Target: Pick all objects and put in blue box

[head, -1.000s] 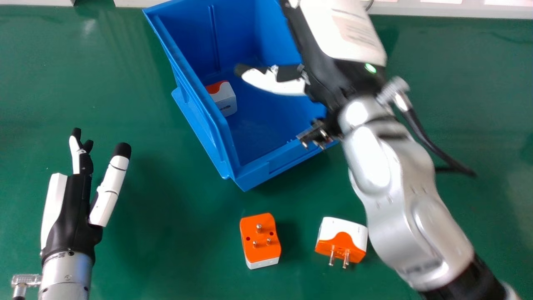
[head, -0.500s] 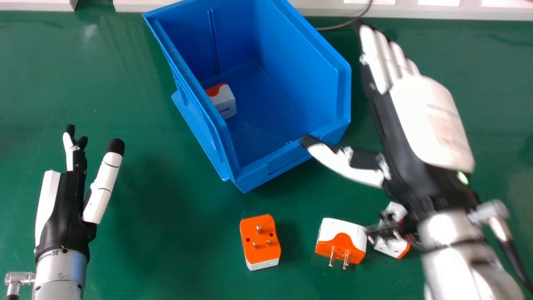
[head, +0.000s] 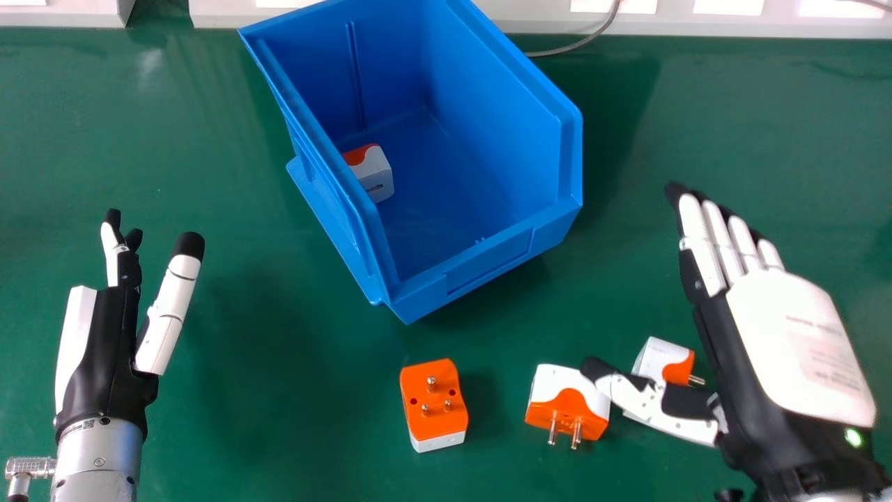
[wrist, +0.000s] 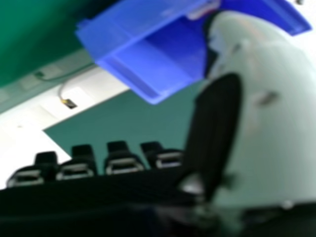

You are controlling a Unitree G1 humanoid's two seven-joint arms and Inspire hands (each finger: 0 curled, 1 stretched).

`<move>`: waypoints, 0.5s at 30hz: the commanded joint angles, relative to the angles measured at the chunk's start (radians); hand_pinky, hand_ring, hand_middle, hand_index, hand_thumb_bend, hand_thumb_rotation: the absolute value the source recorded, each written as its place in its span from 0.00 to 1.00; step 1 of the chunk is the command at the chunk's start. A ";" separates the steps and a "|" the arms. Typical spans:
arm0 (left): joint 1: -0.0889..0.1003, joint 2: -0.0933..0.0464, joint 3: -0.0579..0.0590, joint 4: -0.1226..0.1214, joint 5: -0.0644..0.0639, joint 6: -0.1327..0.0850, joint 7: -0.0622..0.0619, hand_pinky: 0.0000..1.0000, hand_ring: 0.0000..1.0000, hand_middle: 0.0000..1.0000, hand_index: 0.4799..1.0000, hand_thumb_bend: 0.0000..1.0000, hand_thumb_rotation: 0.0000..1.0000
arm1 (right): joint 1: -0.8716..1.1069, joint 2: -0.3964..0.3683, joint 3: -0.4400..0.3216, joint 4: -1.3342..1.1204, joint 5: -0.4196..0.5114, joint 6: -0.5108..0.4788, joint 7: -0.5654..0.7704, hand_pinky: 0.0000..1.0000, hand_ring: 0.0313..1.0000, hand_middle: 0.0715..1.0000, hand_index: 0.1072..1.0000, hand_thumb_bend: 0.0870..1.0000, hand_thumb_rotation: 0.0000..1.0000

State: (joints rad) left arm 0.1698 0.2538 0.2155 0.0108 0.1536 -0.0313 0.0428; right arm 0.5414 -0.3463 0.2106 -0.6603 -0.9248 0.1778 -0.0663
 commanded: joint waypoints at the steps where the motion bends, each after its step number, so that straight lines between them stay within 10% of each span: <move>1: -0.005 0.004 0.009 -0.022 -0.013 0.000 0.000 1.00 1.00 1.00 1.00 0.69 1.00 | 0.023 -0.031 -0.034 0.009 -0.021 -0.037 -0.002 0.98 1.00 1.00 1.00 0.36 0.51; 15: -0.019 0.014 0.013 -0.016 -0.017 0.017 -0.004 1.00 1.00 1.00 1.00 0.69 1.00 | -0.102 -0.177 -0.111 0.152 -0.006 -0.048 0.234 1.00 1.00 1.00 1.00 0.39 0.65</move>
State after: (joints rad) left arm 0.1568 0.2548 0.2200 0.0124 0.1433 -0.0125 0.0417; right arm 0.4624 -0.5062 0.1140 -0.5111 -0.9243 0.1337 0.1411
